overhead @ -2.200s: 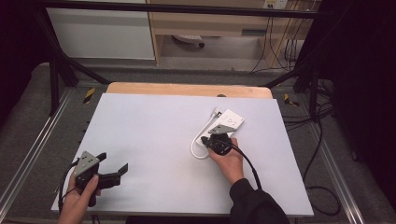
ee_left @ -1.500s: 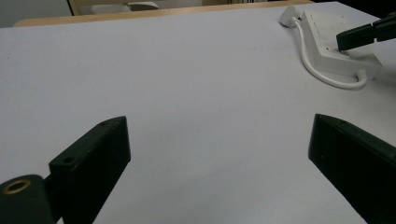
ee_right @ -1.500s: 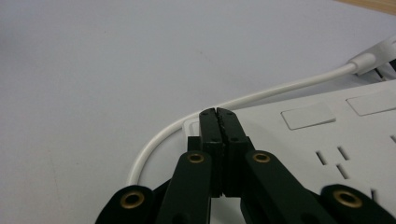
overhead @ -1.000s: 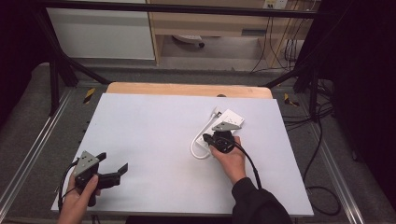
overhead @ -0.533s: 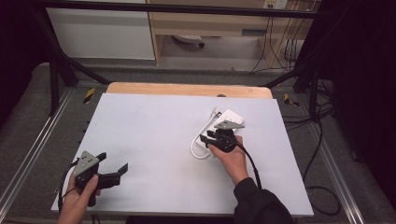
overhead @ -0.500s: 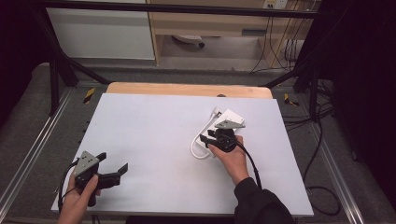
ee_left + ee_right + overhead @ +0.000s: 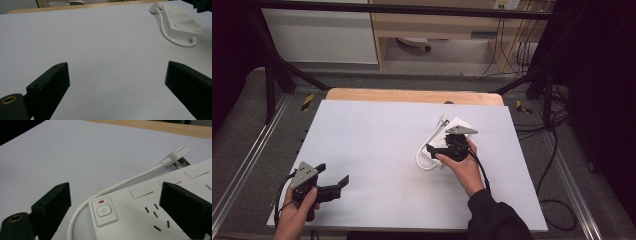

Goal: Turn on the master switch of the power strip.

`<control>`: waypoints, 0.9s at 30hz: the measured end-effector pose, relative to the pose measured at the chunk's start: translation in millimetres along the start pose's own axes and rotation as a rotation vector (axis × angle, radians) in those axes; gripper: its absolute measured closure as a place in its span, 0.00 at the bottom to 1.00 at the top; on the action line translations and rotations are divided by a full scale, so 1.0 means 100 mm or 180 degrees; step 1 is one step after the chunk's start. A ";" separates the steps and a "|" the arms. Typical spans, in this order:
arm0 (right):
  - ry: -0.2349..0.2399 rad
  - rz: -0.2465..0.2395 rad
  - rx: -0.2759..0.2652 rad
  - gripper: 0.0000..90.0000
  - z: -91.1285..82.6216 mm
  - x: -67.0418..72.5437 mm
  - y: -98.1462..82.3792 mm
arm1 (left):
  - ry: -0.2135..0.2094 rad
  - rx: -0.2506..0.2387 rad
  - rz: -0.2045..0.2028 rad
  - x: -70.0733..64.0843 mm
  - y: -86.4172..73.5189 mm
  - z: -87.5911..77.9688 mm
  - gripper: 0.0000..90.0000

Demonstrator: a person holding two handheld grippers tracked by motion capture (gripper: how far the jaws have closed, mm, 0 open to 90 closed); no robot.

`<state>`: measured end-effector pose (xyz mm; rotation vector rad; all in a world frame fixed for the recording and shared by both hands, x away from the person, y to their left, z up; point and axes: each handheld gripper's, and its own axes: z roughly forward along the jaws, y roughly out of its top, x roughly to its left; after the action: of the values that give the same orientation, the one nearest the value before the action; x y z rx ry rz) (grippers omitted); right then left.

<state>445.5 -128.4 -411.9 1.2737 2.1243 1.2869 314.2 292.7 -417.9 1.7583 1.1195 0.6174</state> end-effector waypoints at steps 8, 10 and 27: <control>-0.0084 -0.0036 -0.0052 0.09 -0.08 -0.03 0.03 | 0.0004 0.0001 0.0001 0.00 0.00 0.00 0.06; -0.0136 -0.0070 -0.0038 0.09 -0.10 -0.04 0.04 | 0.0003 0.0003 0.0001 0.00 0.00 0.00 0.06; -0.0226 -0.0130 -0.0117 0.09 -0.27 -0.12 0.10 | 0.0005 -0.0001 -0.0003 0.00 0.00 0.00 0.06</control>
<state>438.7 -150.9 -391.3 1.2362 2.0578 1.2397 314.2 292.8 -418.1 1.7574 1.1212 0.6186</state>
